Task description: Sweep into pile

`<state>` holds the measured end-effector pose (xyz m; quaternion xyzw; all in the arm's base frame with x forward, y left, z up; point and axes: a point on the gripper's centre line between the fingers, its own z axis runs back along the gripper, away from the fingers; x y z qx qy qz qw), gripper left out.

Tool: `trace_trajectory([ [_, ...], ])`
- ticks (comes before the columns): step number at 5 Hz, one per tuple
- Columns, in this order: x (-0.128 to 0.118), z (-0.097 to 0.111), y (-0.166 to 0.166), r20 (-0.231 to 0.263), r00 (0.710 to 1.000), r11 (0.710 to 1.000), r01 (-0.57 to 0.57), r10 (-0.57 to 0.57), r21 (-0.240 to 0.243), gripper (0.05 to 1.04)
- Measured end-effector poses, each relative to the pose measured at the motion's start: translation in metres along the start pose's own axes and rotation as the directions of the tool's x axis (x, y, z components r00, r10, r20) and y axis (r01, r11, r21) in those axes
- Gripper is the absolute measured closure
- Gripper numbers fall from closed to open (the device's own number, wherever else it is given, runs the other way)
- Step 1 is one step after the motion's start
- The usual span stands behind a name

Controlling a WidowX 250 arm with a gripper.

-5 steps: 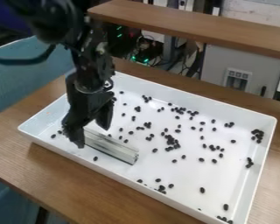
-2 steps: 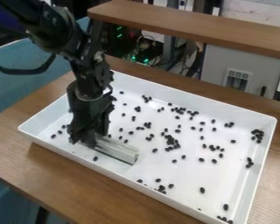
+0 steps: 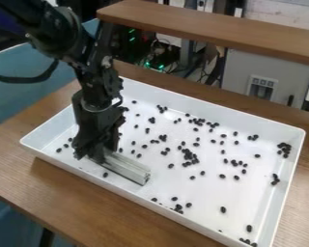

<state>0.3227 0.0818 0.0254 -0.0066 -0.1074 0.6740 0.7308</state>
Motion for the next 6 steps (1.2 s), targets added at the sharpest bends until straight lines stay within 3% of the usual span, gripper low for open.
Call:
trace_trajectory([
  [1, 0.000, 0.000, 0.001, -0.014, 1.000, 1.000, 0.017, -0.017, 0.004, 0.711],
  [3, 0.030, 0.021, 0.017, 0.035, 0.999, 1.000, -0.013, 0.012, 0.024, 0.711],
  [6, 0.045, -0.007, 0.005, 0.049, 0.999, 1.000, -0.021, 0.021, 0.015, 0.716],
])
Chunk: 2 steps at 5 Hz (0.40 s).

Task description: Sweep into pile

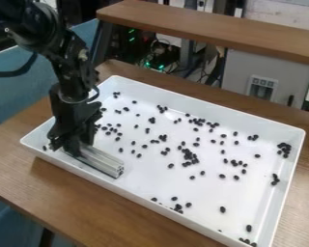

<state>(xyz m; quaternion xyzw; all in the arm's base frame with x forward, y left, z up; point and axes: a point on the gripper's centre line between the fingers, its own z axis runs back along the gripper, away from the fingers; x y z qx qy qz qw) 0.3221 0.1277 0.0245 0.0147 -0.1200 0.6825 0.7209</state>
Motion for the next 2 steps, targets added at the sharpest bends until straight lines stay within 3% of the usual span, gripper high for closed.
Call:
trace_trajectory([
  [1, 0.008, -0.004, -0.016, -0.076, 0.996, 0.997, 0.035, -0.040, -0.073, 0.716],
  [2, 0.011, -0.008, -0.048, -0.074, 0.992, 0.990, 0.092, -0.101, -0.109, 0.716],
])
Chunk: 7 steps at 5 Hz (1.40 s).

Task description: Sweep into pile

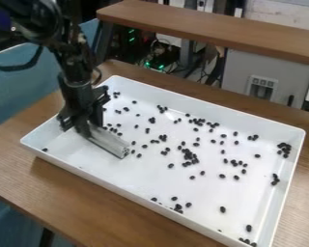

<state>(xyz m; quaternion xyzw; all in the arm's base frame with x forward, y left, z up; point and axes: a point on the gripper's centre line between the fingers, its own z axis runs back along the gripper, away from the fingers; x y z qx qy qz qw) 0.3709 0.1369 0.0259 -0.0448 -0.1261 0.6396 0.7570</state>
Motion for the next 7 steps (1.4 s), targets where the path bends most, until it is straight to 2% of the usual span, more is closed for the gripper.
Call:
trace_trajectory([
  [1, 0.007, -0.007, -0.030, -0.011, 1.000, 0.999, 0.029, -0.029, -0.015, 0.716],
  [3, 0.003, -0.018, -0.094, -0.048, 0.984, 0.984, 0.167, -0.171, -0.069, 0.716],
  [4, -0.013, -0.016, -0.108, -0.051, 0.976, 0.974, 0.207, -0.212, -0.088, 0.716],
  [5, -0.029, -0.007, -0.095, -0.076, 0.973, 0.975, 0.211, -0.216, -0.071, 0.716],
  [6, -0.030, 0.033, -0.076, -0.049, 0.980, 0.980, 0.189, -0.192, -0.064, 0.716],
  [7, -0.031, 0.065, -0.056, -0.017, 0.994, 0.992, 0.110, -0.111, -0.058, 0.716],
])
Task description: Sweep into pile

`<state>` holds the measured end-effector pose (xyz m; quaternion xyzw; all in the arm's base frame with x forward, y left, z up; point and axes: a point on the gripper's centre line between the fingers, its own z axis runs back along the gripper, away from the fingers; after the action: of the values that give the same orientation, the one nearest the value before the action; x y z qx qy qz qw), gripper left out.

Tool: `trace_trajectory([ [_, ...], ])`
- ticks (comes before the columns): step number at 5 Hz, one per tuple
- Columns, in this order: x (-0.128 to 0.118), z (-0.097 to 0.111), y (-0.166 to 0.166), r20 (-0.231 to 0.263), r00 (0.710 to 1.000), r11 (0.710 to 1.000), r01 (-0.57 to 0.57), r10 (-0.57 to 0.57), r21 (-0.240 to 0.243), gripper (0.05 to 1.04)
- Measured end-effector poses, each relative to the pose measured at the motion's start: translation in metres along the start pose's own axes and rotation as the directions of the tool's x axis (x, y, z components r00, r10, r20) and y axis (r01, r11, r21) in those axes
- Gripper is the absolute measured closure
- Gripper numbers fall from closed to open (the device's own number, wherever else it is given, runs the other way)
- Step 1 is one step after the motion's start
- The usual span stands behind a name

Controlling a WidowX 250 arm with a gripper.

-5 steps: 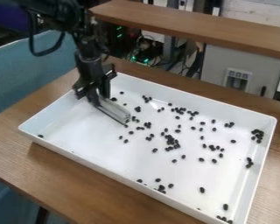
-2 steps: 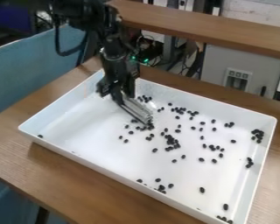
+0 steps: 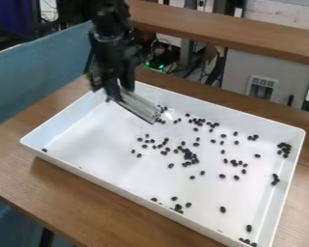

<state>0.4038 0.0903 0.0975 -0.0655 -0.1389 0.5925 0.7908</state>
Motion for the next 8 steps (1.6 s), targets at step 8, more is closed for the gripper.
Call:
trace_trajectory([
  [8, -0.031, -0.072, -0.002, 0.003, 0.998, 0.998, -0.063, 0.063, 0.020, 0.717],
])
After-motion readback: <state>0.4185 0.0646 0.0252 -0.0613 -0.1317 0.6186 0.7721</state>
